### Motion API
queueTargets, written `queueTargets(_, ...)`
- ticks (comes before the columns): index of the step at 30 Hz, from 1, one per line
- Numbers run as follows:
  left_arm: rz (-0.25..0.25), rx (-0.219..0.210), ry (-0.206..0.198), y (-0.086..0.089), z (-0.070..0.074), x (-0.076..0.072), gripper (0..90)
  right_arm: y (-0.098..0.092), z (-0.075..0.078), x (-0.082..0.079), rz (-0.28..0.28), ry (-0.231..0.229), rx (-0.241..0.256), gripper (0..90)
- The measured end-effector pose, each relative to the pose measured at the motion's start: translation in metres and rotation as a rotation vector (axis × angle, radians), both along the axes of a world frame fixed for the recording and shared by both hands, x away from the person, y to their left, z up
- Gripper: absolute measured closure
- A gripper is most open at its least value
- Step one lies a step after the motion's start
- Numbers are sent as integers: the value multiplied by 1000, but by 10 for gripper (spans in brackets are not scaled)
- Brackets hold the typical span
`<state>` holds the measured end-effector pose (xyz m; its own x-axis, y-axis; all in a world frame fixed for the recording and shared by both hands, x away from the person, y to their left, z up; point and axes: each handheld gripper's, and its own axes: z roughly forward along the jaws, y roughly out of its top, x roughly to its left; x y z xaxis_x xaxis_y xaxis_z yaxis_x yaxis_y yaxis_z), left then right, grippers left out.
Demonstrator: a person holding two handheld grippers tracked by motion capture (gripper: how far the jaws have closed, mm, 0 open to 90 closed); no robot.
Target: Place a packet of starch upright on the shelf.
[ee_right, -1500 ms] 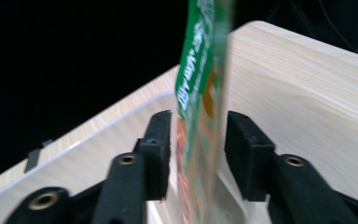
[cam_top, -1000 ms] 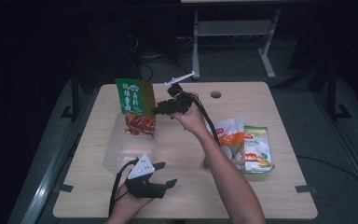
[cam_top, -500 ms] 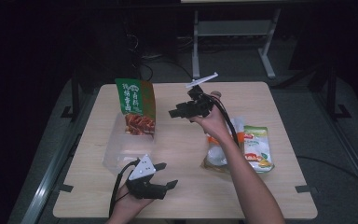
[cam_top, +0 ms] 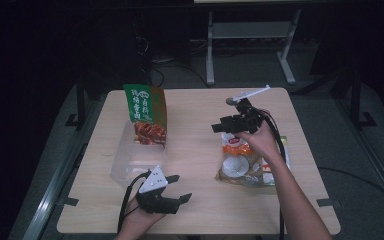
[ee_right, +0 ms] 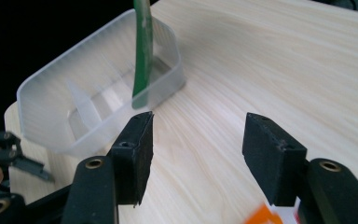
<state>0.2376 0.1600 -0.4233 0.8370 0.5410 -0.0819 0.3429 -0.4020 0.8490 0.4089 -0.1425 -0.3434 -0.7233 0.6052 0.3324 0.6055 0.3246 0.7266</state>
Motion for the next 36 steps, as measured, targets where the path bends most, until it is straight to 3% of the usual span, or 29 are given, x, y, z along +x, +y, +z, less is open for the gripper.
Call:
queueTargets(19,7,4,-2,0,-1,0,288,-74,-20,-32,-125,44,-63,404)
queueTargets(36,8,-7,6,0,0,0,289,-105,-46,-49,-196,94,-95,392)
